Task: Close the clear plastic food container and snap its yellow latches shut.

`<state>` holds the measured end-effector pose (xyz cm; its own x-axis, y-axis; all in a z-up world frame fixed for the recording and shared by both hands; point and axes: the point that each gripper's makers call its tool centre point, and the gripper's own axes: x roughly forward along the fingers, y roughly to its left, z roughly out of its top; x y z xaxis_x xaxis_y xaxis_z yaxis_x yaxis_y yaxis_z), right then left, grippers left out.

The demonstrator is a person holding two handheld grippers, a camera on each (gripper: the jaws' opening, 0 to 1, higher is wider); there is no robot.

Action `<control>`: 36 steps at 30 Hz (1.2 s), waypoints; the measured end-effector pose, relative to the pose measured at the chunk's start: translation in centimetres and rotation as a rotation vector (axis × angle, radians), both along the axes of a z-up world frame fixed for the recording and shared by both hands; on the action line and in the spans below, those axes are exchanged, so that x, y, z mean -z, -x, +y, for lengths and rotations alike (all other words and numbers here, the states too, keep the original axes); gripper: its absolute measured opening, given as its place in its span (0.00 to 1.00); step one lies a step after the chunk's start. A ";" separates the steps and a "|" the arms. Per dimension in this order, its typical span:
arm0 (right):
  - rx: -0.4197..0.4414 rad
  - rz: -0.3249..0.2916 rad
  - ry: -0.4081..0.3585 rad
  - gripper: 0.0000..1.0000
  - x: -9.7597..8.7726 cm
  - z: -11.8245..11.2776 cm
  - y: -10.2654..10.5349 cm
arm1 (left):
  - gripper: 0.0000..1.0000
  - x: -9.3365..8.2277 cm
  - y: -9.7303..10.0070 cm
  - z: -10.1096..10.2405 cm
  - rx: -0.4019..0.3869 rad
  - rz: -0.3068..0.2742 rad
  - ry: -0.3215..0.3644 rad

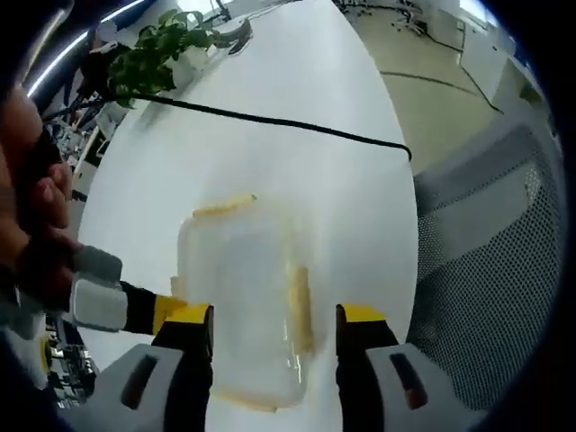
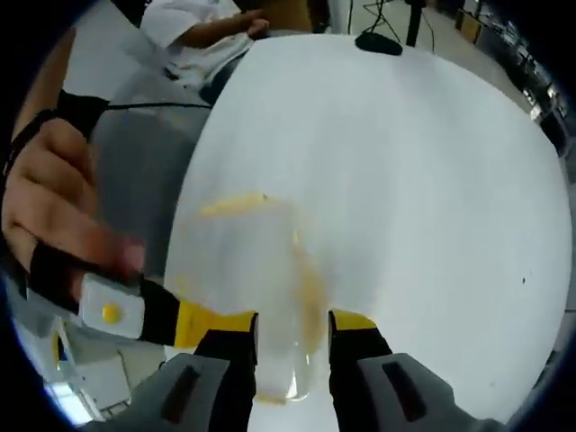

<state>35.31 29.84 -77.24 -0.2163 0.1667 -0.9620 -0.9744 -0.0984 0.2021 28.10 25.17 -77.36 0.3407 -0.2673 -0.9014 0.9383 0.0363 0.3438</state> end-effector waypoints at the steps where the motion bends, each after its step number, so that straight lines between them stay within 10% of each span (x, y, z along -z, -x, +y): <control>1: -0.018 -0.006 0.013 0.29 0.1 -0.1 0.1 | 0.56 0.3 -0.2 0.0 0.001 0.003 -0.013; 18: -0.077 -0.015 0.111 0.26 0.4 0.0 0.0 | 0.45 1.0 -1.4 0.3 -0.020 -0.087 -0.153; 36: 0.036 0.048 0.129 0.23 0.4 -0.1 -0.1 | 0.39 1.6 -1.0 0.3 0.008 -0.136 -0.109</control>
<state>35.37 29.76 -77.60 -0.2585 0.0509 -0.9647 -0.9658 -0.0341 0.2570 29.09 25.45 -78.97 0.4598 -0.1735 -0.8709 0.8829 -0.0159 0.4693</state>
